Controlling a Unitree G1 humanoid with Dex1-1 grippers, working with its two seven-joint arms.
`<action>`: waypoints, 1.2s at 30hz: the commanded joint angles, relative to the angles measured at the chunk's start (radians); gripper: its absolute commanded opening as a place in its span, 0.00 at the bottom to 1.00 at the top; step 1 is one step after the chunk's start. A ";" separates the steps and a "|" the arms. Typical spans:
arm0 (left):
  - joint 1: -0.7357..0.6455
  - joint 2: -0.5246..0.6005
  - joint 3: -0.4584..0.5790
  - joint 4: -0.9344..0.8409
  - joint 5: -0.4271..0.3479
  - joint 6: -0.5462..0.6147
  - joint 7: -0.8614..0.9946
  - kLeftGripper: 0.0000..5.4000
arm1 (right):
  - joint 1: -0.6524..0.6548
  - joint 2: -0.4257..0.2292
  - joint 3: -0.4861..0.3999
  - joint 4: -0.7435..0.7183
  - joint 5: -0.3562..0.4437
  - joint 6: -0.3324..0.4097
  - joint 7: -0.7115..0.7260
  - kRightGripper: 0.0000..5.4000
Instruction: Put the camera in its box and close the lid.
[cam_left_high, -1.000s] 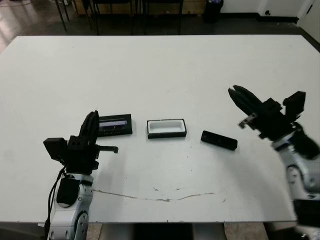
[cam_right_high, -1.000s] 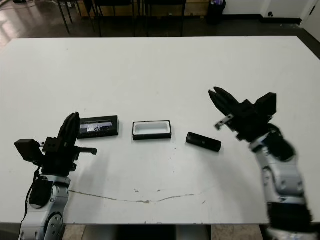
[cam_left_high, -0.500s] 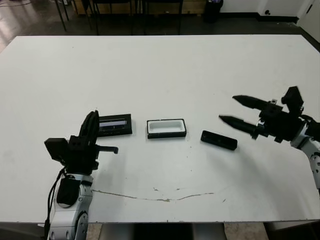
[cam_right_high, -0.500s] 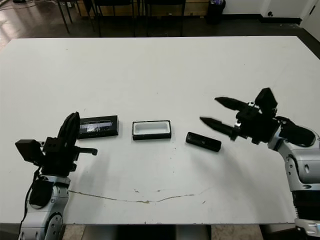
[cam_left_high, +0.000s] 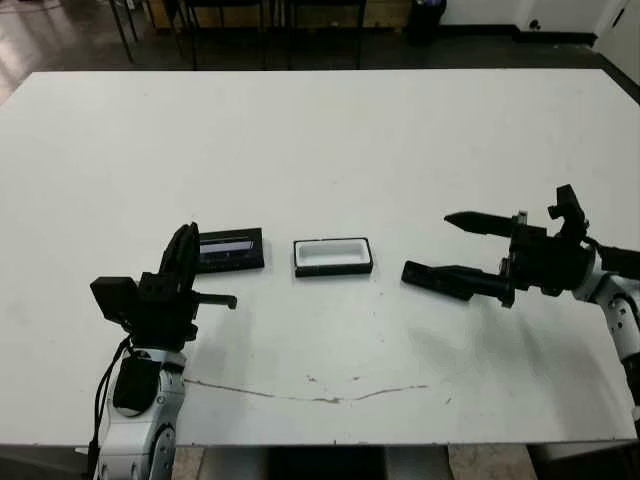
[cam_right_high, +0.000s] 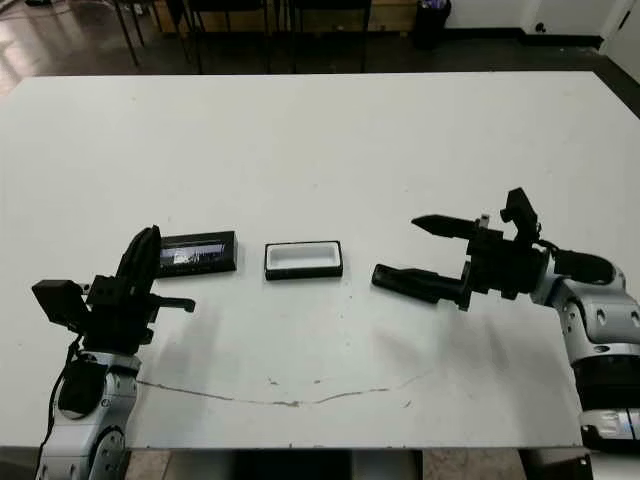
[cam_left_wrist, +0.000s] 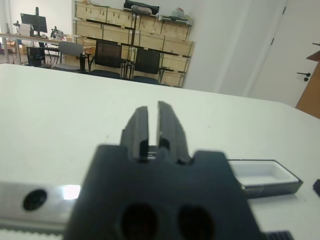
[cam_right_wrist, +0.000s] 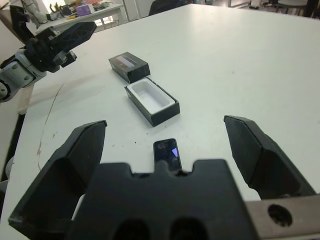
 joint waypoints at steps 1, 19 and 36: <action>0.012 0.010 0.004 0.005 0.001 0.024 0.002 0.00 | -0.022 0.004 0.010 0.047 -0.024 -0.015 0.026 0.99; 0.025 0.005 -0.006 -0.006 -0.001 0.033 0.002 0.00 | -0.032 0.000 0.022 0.166 -0.107 -0.078 0.075 0.99; 0.035 -0.003 -0.011 -0.005 -0.003 0.045 0.011 0.00 | -0.008 0.012 0.047 0.184 -0.167 -0.112 0.051 0.99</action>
